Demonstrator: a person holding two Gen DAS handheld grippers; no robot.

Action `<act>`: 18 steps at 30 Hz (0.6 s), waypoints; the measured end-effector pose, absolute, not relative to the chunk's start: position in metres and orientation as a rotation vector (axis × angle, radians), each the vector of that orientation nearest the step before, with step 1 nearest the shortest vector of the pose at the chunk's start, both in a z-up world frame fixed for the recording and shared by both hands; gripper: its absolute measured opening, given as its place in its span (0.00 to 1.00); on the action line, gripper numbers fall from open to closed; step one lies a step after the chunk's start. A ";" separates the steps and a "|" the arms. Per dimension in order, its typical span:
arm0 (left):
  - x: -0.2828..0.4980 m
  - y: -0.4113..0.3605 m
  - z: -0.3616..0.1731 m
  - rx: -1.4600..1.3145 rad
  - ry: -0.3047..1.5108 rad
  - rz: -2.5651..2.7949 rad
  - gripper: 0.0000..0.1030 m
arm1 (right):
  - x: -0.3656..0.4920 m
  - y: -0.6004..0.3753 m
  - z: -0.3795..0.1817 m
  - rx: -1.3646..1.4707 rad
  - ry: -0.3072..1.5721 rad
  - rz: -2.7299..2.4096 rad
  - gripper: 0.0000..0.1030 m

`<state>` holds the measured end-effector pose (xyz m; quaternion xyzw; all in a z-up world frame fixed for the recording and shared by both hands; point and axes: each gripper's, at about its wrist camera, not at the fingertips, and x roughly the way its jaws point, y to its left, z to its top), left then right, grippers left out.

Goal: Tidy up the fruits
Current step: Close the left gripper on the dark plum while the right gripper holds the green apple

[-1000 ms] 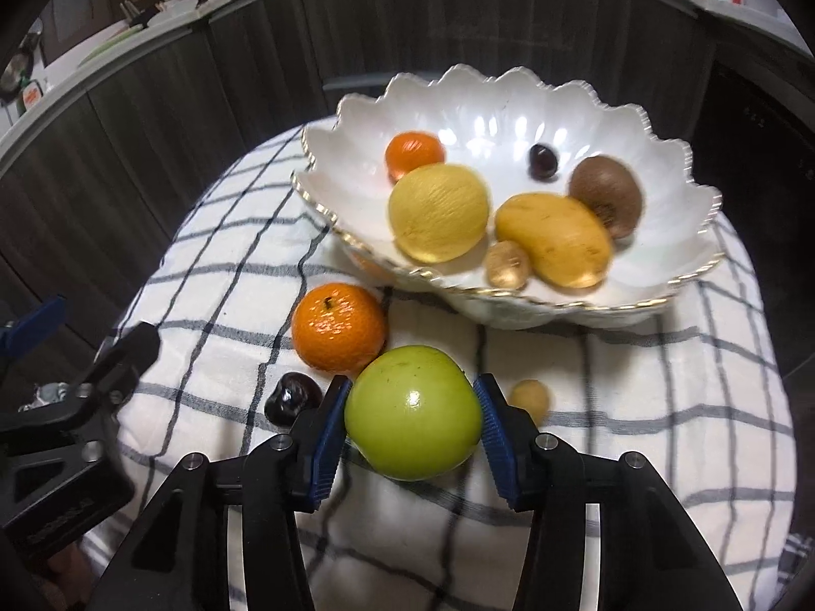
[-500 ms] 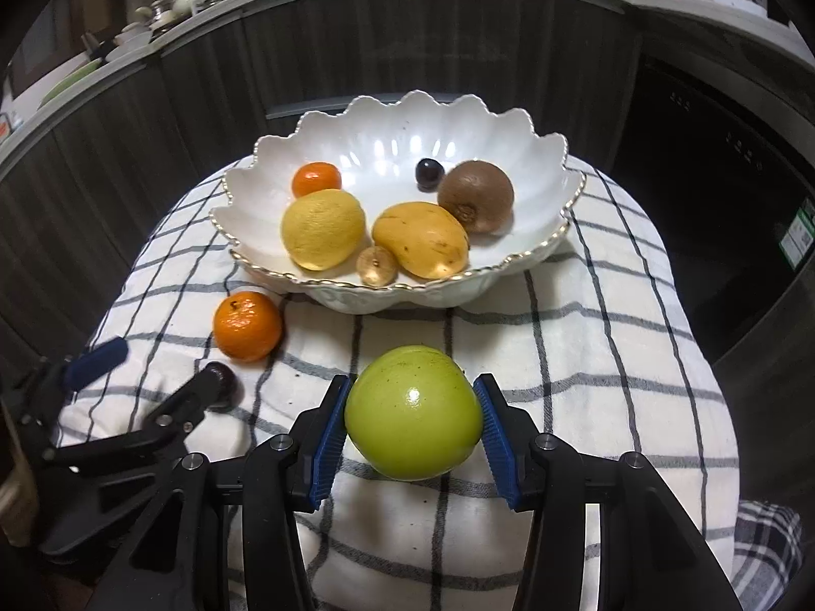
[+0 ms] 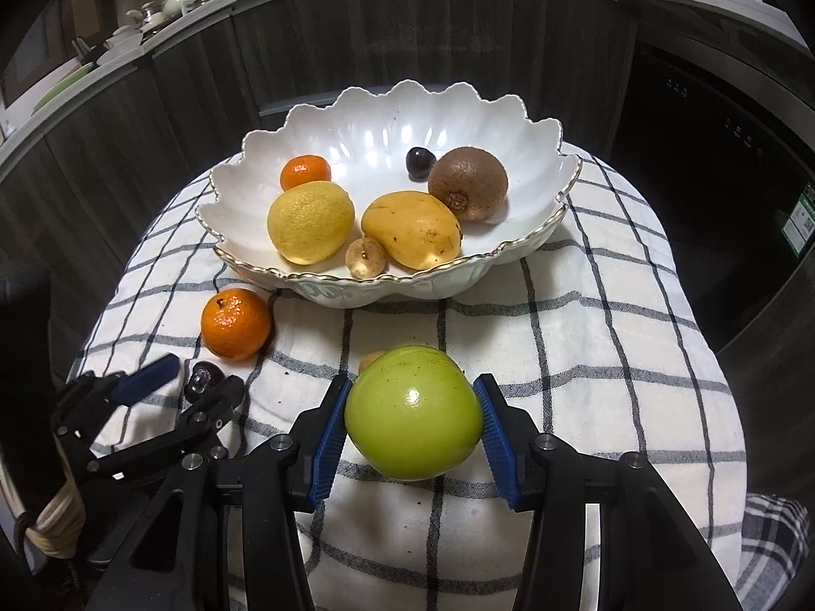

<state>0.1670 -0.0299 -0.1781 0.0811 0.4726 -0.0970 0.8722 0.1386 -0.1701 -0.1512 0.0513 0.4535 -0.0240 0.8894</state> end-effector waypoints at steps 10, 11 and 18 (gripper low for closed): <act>0.167 -0.030 -0.178 0.156 0.986 -0.231 0.28 | 0.139 -0.170 -0.152 0.116 0.946 -0.047 0.48; 0.166 -0.030 -0.178 0.155 0.983 -0.234 0.28 | 0.139 -0.170 -0.152 0.116 0.945 -0.048 0.48; 0.161 -0.027 -0.165 0.148 0.948 -0.239 0.27 | 0.138 -0.171 -0.147 0.120 0.937 -0.046 0.48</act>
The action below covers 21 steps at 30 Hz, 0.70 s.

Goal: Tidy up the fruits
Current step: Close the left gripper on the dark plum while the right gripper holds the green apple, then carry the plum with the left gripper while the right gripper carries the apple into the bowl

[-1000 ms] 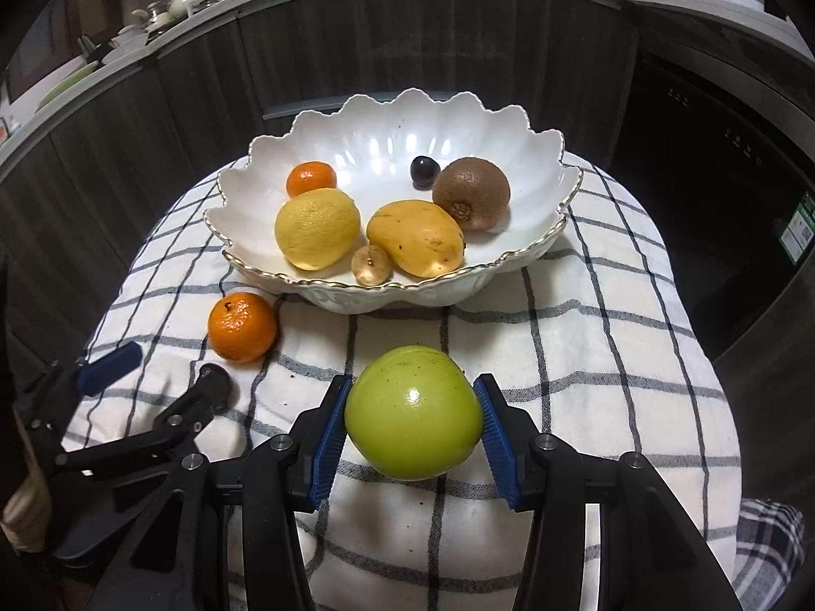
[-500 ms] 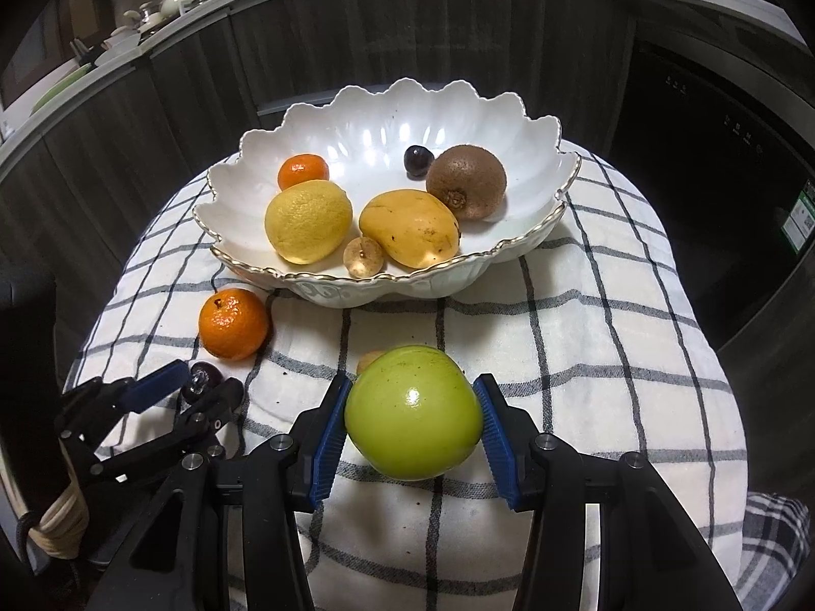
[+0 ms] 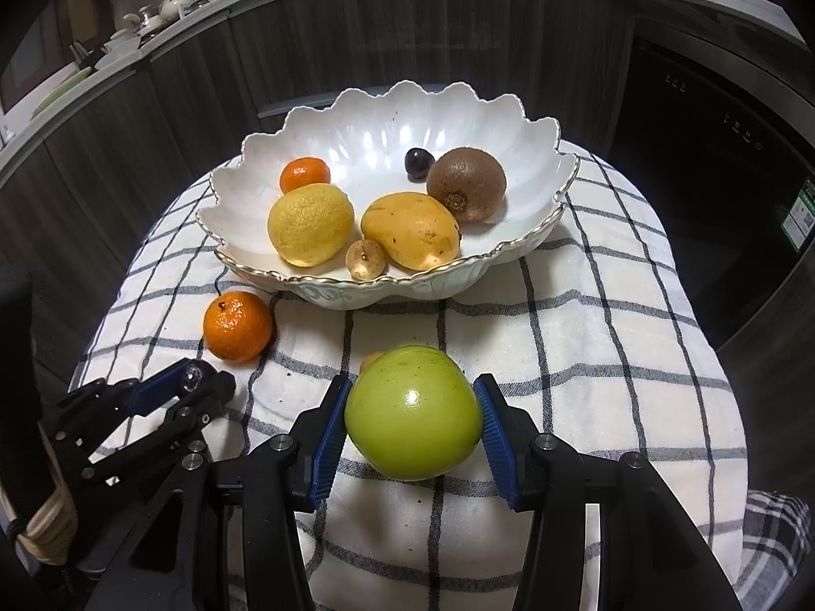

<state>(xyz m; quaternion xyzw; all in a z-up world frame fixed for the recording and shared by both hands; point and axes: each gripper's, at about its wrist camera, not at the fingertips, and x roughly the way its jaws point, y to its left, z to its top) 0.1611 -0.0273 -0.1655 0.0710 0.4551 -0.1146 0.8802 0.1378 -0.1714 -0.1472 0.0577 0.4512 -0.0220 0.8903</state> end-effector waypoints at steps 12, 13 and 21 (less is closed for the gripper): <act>0.161 -0.020 -0.124 0.123 0.890 -0.247 0.27 | 0.139 -0.171 -0.119 0.119 0.889 -0.031 0.48; 0.163 -0.020 -0.118 0.121 0.878 -0.252 0.27 | 0.140 -0.171 -0.115 0.117 0.881 -0.031 0.48; 0.190 -0.031 -0.092 0.138 0.810 -0.283 0.27 | 0.164 -0.179 -0.091 0.089 0.824 -0.039 0.48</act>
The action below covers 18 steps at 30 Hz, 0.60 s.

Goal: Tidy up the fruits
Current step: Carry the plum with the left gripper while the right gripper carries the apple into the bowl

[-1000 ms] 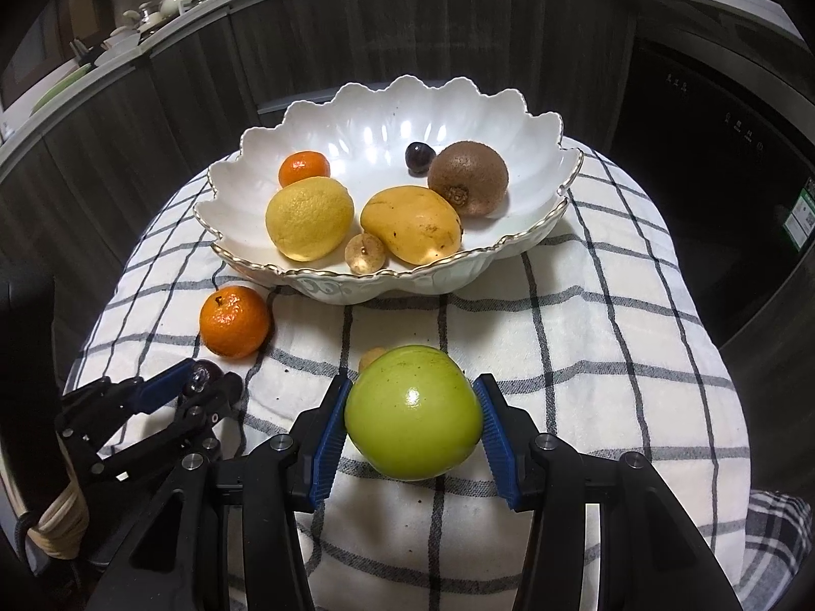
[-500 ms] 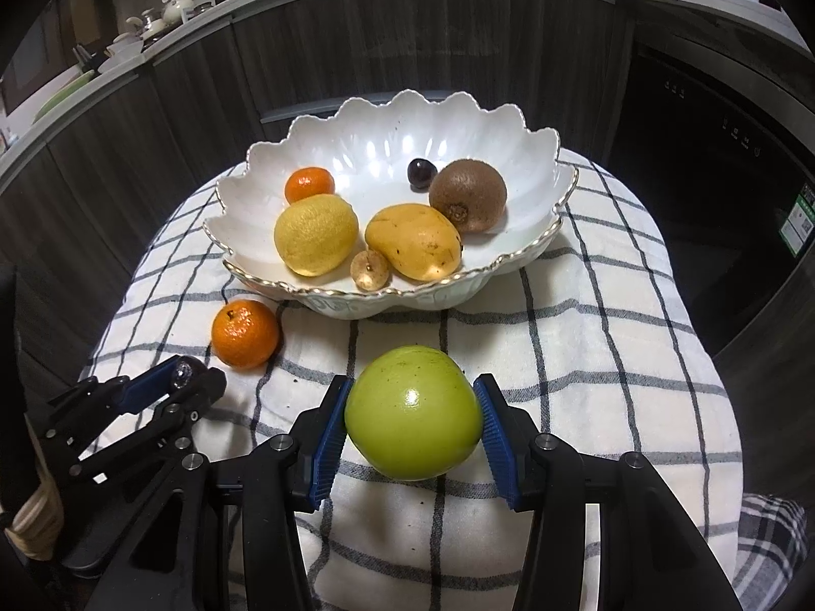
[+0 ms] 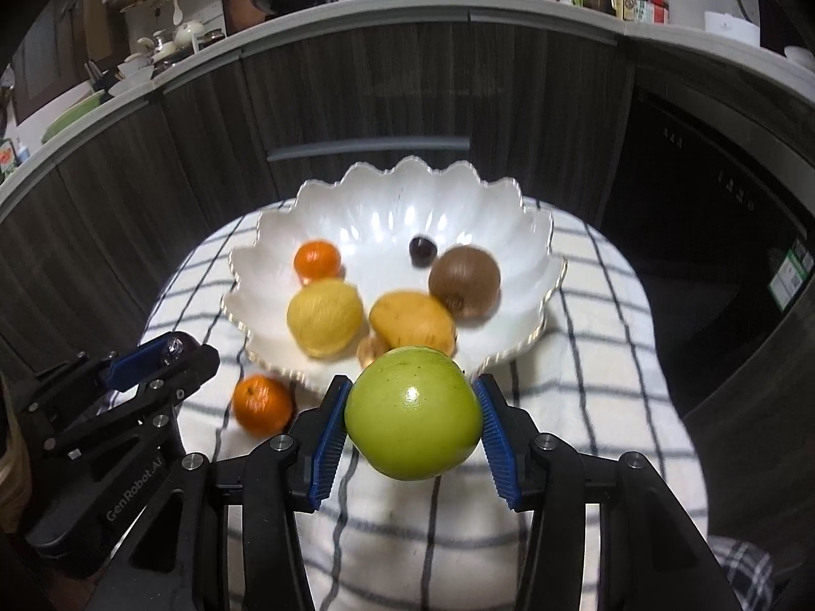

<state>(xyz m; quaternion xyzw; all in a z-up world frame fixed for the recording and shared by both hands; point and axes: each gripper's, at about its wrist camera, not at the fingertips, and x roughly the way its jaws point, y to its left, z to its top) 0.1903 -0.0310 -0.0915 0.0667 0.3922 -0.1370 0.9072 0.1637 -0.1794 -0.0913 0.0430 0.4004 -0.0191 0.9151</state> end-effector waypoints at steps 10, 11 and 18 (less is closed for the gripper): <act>0.254 -0.047 -0.086 0.162 0.776 -0.302 0.28 | 0.228 -0.189 -0.084 0.069 0.799 -0.018 0.48; 0.260 -0.048 -0.087 0.163 0.781 -0.304 0.28 | 0.236 -0.189 -0.085 0.067 0.801 -0.014 0.48; 0.302 -0.051 -0.101 0.163 0.821 -0.312 0.28 | 0.281 -0.188 -0.097 0.070 0.843 0.025 0.48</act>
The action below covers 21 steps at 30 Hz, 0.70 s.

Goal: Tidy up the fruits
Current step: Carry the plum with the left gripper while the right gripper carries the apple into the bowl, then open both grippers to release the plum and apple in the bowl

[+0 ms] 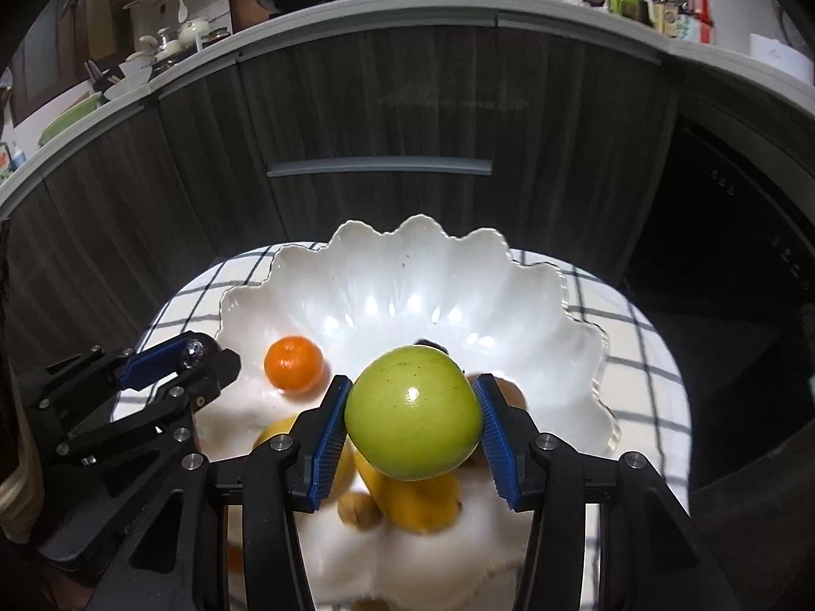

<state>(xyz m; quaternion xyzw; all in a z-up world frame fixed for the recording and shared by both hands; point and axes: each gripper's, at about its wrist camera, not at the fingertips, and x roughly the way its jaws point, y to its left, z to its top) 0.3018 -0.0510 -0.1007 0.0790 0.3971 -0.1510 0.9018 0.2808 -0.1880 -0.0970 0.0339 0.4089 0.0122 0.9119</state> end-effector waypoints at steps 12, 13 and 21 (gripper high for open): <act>0.318 -0.055 -0.126 0.167 0.904 -0.324 0.35 | 0.310 -0.184 -0.117 0.077 0.921 0.045 0.48; 0.317 -0.055 -0.125 0.171 0.900 -0.320 0.44 | 0.310 -0.185 -0.117 0.091 0.924 0.040 0.49; 0.310 -0.050 -0.115 0.196 0.870 -0.256 0.66 | 0.302 -0.185 -0.108 0.058 0.892 -0.021 0.66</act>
